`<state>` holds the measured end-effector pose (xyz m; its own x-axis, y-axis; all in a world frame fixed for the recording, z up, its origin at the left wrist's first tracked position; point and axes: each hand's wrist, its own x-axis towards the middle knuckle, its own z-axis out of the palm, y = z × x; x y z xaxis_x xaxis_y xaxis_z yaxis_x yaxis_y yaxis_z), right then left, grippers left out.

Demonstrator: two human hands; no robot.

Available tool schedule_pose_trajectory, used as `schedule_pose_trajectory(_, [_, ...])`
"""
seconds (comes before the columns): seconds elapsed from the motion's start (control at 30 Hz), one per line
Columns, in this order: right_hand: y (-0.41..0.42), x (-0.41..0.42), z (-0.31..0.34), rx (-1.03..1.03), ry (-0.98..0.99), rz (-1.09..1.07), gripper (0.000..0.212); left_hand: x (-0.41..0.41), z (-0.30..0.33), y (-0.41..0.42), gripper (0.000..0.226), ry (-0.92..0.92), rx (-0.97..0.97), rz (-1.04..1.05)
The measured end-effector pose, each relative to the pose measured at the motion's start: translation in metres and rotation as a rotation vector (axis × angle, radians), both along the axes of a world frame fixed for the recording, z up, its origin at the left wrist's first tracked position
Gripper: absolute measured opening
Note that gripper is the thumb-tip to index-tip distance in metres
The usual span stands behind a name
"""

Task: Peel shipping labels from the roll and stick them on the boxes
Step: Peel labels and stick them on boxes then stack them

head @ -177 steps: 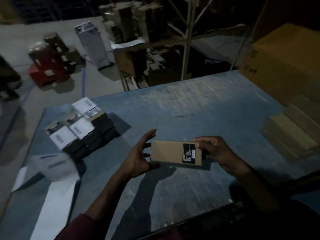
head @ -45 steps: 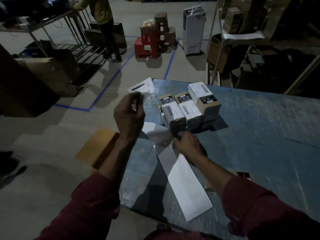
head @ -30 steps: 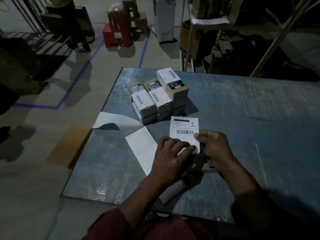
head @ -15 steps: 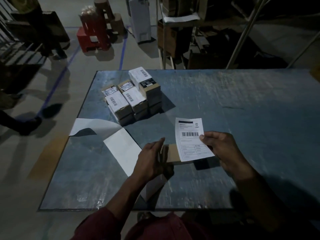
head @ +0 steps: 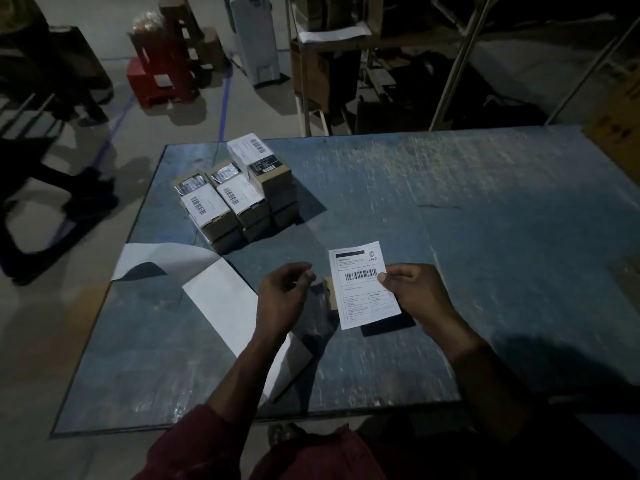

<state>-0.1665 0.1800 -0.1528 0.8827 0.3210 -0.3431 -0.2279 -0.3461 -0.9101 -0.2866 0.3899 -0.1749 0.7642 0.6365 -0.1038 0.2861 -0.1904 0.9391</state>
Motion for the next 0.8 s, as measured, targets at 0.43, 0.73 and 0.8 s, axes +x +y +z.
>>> schedule_pose_trajectory(0.43, [0.002,-0.002,-0.015,-0.089,-0.05,0.006,0.014,0.02,0.0,-0.018,0.043,0.194,-0.235,0.032])
schedule_pose_trajectory(0.73, [0.007,0.0,-0.013,-0.185,-0.002,0.002,0.021,0.027,0.0,-0.015,0.056,0.19,-0.238,0.034])
schedule_pose_trajectory(0.8, [0.009,-0.001,-0.009,-0.17,0.01,-0.015,0.031,0.028,-0.002,-0.016,0.06,0.18,-0.228,0.041])
